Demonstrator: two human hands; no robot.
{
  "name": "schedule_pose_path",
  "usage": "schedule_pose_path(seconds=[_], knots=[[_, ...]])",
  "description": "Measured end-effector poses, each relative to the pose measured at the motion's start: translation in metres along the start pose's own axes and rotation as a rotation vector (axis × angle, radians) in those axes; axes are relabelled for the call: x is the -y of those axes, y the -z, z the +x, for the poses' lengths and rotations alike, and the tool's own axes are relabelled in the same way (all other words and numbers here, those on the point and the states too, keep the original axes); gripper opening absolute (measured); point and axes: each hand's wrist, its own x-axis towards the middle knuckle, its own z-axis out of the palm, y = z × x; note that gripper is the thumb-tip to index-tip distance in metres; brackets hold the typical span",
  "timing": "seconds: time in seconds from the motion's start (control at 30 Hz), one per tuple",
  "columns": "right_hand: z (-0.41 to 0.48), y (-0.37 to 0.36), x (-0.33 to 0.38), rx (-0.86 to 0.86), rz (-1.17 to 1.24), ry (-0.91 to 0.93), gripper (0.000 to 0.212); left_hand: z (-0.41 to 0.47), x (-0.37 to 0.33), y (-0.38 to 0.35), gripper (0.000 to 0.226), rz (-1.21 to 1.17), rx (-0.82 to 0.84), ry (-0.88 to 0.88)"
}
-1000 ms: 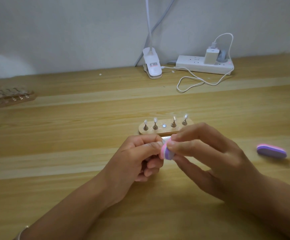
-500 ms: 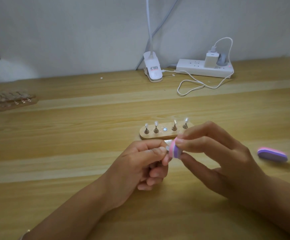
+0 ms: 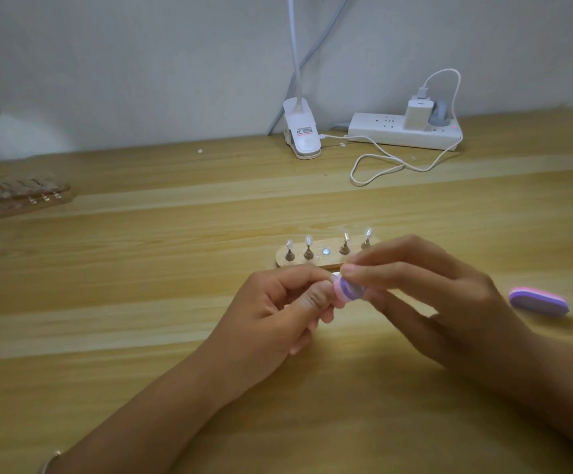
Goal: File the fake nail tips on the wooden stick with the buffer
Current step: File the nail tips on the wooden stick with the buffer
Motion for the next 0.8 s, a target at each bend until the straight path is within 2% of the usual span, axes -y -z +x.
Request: schedule_pose_path(seconds=[0.33, 0.47, 0.63, 0.8], knots=[[0.002, 0.000, 0.003, -0.062, 0.019, -0.004, 0.018, -0.002, 0.000, -0.003, 0.025, -0.082, 0.113, 0.063], [0.001, -0.005, 0.008, -0.061, 0.012, 0.049, 0.022, -0.002, 0.003, -0.002, 0.031, -0.058, 0.115, 0.073], [0.001, -0.001, 0.003, -0.082, 0.002, 0.006, 0.019, -0.002, 0.002, -0.003, 0.028, -0.076, 0.133, 0.082], [0.000, -0.006, 0.004, -0.093, -0.063, 0.055, 0.019, -0.002, -0.001, -0.002, 0.028, -0.078, 0.144, 0.124]])
